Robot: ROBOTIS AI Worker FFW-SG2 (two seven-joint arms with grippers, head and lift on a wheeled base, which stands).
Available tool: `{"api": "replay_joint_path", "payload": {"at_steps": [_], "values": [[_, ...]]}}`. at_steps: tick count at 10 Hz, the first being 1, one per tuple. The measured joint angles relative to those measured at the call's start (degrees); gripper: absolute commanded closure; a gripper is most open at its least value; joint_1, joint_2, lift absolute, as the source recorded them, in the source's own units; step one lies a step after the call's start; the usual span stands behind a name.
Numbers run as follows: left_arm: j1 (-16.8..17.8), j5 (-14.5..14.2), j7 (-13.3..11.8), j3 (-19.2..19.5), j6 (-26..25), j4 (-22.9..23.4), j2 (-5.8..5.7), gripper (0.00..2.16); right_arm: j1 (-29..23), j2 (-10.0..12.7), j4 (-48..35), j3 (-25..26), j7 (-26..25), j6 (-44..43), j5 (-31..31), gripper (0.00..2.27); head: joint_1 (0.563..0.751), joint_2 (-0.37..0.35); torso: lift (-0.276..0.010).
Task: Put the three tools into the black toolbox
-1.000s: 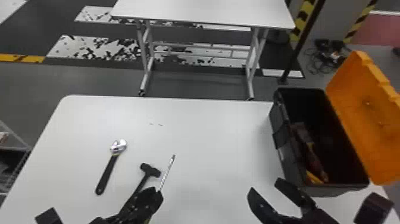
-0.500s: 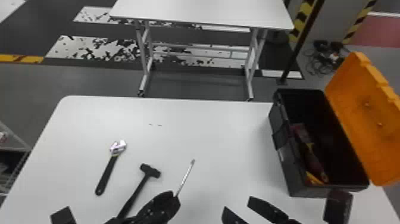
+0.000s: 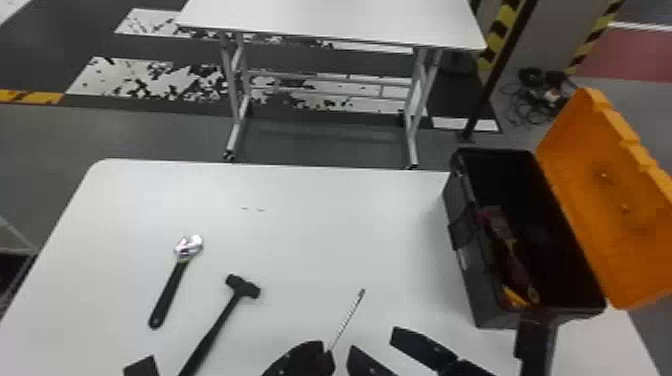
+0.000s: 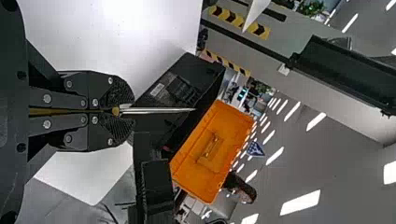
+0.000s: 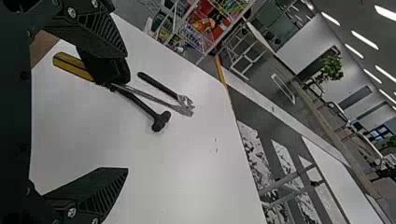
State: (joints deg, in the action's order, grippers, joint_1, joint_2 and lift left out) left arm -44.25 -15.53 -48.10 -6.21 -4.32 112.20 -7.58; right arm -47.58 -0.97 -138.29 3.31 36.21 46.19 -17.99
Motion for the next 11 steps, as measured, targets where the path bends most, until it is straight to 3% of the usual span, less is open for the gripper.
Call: {"api": "replay_joint_path", "payload": {"at_steps": [6, 8, 9, 10, 11], "values": [[0.2, 1.7, 0.5, -3.9, -0.4, -0.1, -0.68, 1.98, 0.6, 0.1, 0.7, -1.3, 0.0, -0.1, 0.3, 0.14, 0.695, -0.167, -0.051], [0.2, 2.1, 0.6, -4.8, -0.4, -0.1, -0.68, 1.98, 0.7, 0.1, 0.9, -1.5, 0.6, -0.3, 0.4, 0.28, 0.695, -0.181, -0.051], [0.2, 2.2, 0.6, -5.0, -0.4, -0.1, -0.72, 1.98, 0.7, 0.0, 1.0, -1.4, 1.3, -0.5, 0.4, 0.61, 0.695, -0.184, -0.051], [0.2, 2.2, 0.6, -5.0, -0.4, -0.1, -0.79, 1.98, 0.7, 0.0, 1.2, -1.3, 1.9, -1.1, 0.4, 1.40, 0.695, -0.184, -0.051], [0.2, 2.2, 0.6, -5.0, -0.4, -0.1, -0.85, 1.98, 0.7, 0.0, 1.5, -1.2, 2.2, -1.9, 0.6, 1.85, 0.695, -0.186, -0.051]]}}
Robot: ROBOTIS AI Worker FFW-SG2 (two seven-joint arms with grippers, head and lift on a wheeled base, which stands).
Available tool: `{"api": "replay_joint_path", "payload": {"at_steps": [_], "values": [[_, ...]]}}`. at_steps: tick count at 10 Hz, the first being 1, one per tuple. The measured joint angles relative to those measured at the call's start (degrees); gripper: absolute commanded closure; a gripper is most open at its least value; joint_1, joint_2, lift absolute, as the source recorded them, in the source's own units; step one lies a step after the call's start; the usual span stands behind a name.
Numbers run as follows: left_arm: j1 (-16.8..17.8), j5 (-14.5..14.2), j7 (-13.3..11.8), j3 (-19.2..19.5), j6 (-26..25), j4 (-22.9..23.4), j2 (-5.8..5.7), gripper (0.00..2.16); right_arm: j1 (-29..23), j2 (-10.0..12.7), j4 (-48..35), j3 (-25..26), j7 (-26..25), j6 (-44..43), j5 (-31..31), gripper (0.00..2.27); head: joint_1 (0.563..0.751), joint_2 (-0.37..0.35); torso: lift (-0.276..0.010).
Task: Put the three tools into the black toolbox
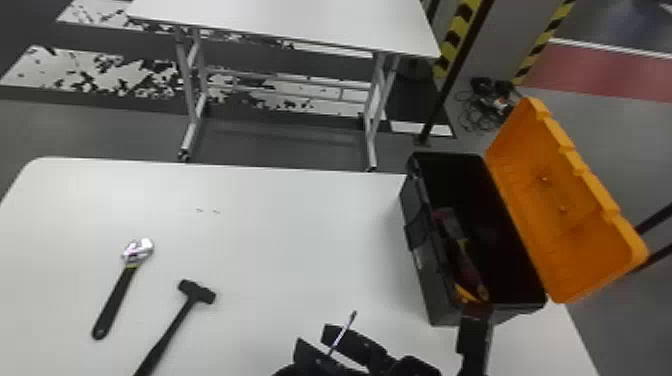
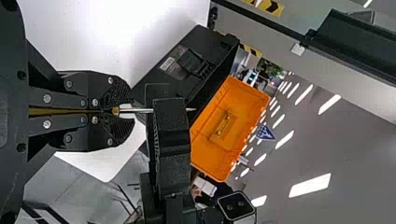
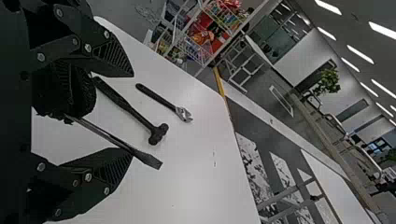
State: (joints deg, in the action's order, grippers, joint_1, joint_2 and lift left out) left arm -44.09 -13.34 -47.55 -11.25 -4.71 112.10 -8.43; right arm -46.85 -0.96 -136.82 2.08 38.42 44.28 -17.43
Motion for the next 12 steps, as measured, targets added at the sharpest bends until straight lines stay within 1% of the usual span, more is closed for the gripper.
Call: {"api": "replay_joint_path", "payload": {"at_steps": [1, 4, 7, 8, 9, 10, 12], "values": [[0.0, 0.0, 0.0, 0.0, 0.0, 0.0, -0.05, 1.98, 0.0, 0.0, 0.3, 0.0, 0.0, -1.2, 0.2, 2.24, 0.695, -0.190, -0.051], [0.1, 0.0, 0.0, 0.0, 0.0, 0.0, -0.10, 1.98, -0.1, 0.0, 1.3, 0.0, 1.6, -6.7, 1.2, 2.24, 0.695, -0.193, -0.051], [0.1, 0.0, 0.0, 0.1, 0.0, 0.0, -0.10, 1.98, -0.1, 0.0, 1.5, 0.0, 1.8, -7.7, 1.8, 2.24, 0.695, -0.195, -0.051], [0.1, 0.0, 0.0, 0.1, 0.0, 0.0, -0.10, 1.90, -0.2, 0.0, 1.6, 0.1, 1.7, -7.8, 1.8, 2.24, 0.695, -0.196, -0.051], [0.1, -0.1, -0.1, 0.1, 0.0, 0.0, -0.10, 0.64, -0.2, 0.0, 1.7, 0.1, 1.7, -7.9, 1.8, 2.24, 0.695, -0.197, -0.051], [0.1, -0.2, -0.5, 0.2, 0.0, 0.0, -0.10, 0.00, -0.2, 0.0, 1.7, 0.1, 1.7, -7.9, 1.8, 2.24, 0.695, -0.199, -0.051], [0.0, -0.5, -0.7, 0.4, -0.3, 0.0, -0.10, 0.03, -0.3, 0.0, 1.7, 0.2, 1.7, -7.8, 1.6, 2.24, 0.695, -0.197, -0.051]]}}
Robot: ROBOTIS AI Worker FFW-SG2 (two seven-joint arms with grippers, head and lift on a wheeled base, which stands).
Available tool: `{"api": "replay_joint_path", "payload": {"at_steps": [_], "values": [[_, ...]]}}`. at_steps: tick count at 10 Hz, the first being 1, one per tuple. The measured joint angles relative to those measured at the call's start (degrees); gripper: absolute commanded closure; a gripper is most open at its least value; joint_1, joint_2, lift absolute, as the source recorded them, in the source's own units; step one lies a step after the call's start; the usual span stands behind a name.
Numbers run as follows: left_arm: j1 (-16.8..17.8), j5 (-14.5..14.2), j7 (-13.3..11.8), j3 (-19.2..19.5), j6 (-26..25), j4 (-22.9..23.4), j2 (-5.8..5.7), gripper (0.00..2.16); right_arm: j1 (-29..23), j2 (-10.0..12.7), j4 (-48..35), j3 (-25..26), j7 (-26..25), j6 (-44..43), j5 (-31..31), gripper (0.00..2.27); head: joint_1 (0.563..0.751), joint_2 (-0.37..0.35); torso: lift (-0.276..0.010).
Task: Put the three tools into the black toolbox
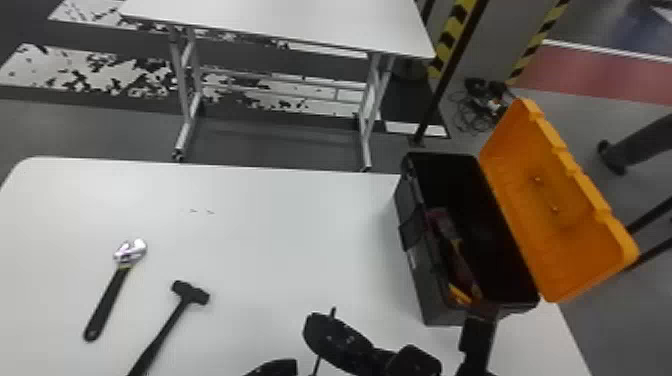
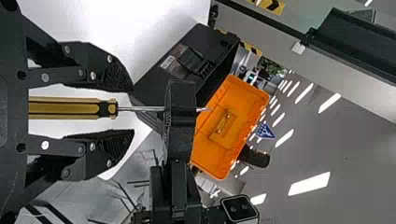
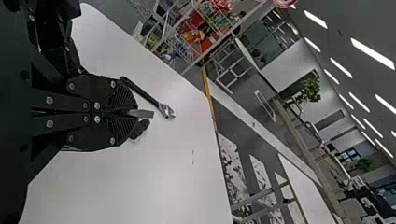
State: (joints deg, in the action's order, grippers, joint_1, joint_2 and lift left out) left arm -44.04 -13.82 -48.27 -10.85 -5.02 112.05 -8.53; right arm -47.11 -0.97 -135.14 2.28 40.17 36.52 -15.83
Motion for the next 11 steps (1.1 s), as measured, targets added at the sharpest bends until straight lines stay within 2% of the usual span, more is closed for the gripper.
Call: {"api": "replay_joint_path", "payload": {"at_steps": [3, 7, 9, 11], "values": [[-0.7, -0.5, -0.2, 1.4, 0.0, 0.0, -0.08, 0.03, 0.2, 0.0, -4.5, 3.3, -0.4, 0.2, -0.7, 2.24, 0.695, -0.219, -0.051], [-2.8, -1.4, -0.4, 5.7, 1.7, -0.4, 0.18, 0.03, 2.8, 0.0, -14.6, 11.9, -1.4, -0.1, -1.0, 2.24, 0.695, -0.252, -0.051], [-4.5, -2.8, -0.4, 9.3, 3.3, -0.1, 0.50, 0.03, 6.5, -0.1, -16.1, 15.3, -1.5, -0.1, 1.8, 2.24, 0.695, -0.245, -0.051], [-5.9, -3.7, -0.5, 12.3, 6.0, 0.0, 0.70, 0.04, 8.9, -1.8, -15.9, 16.9, -2.4, -3.2, 8.0, 2.24, 0.695, -0.237, -0.051]]}}
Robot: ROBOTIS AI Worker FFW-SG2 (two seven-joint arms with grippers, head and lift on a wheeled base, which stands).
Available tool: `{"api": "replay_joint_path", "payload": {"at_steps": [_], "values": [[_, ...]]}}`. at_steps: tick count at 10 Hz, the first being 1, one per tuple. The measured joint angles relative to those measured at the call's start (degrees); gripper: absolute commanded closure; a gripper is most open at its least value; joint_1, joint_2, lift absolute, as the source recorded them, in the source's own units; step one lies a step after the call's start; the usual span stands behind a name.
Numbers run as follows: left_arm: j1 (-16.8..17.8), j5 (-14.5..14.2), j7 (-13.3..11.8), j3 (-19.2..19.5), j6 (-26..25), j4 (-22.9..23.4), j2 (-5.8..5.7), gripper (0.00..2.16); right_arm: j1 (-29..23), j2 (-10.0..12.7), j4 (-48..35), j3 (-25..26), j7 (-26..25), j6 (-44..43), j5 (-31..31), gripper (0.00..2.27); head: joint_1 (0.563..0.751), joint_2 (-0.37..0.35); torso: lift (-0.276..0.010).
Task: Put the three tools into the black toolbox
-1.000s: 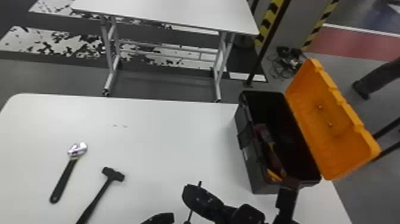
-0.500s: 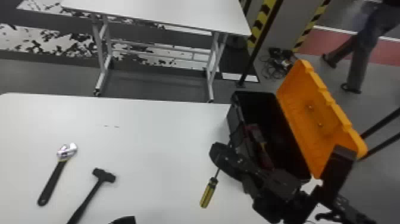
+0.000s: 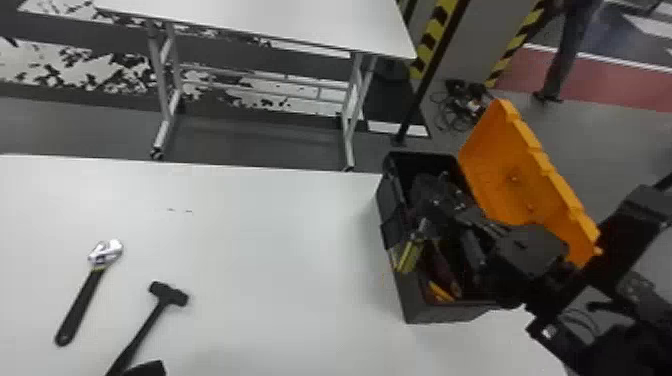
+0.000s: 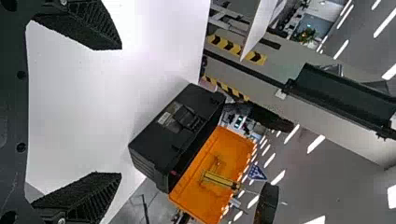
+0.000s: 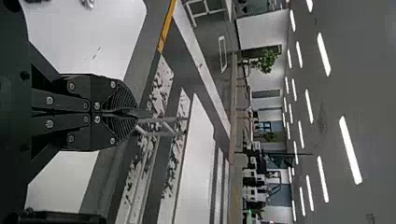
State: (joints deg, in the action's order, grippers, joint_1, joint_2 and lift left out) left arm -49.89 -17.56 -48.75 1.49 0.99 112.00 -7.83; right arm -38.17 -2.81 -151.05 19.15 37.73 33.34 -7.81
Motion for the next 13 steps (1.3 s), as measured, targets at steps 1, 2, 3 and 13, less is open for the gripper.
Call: {"api": "replay_joint_path", "payload": {"at_steps": [1, 2, 3, 13], "values": [[-0.7, -0.7, -0.3, 1.3, 1.4, 0.0, 0.08, 0.04, -0.1, -1.6, 1.2, -0.2, -0.6, -3.8, 3.5, 2.24, 0.695, -0.232, -0.051], [-1.4, -1.4, -0.9, 2.5, 2.4, 0.1, 0.28, 0.04, -0.3, -3.2, 3.2, -1.1, -1.0, -8.2, 7.0, 2.24, 0.695, -0.219, -0.051], [-2.1, -1.8, -1.4, 3.6, 3.0, 0.5, 0.43, 0.04, -0.6, -4.7, 6.2, -2.5, -1.9, -13.4, 10.6, 2.24, 0.695, -0.212, -0.051], [-4.5, -4.1, -4.9, 7.6, 6.2, 0.1, 1.05, 0.04, 5.7, -10.4, 24.2, 1.1, -3.6, -26.0, 18.9, 2.24, 0.695, -0.278, -0.051]]}}
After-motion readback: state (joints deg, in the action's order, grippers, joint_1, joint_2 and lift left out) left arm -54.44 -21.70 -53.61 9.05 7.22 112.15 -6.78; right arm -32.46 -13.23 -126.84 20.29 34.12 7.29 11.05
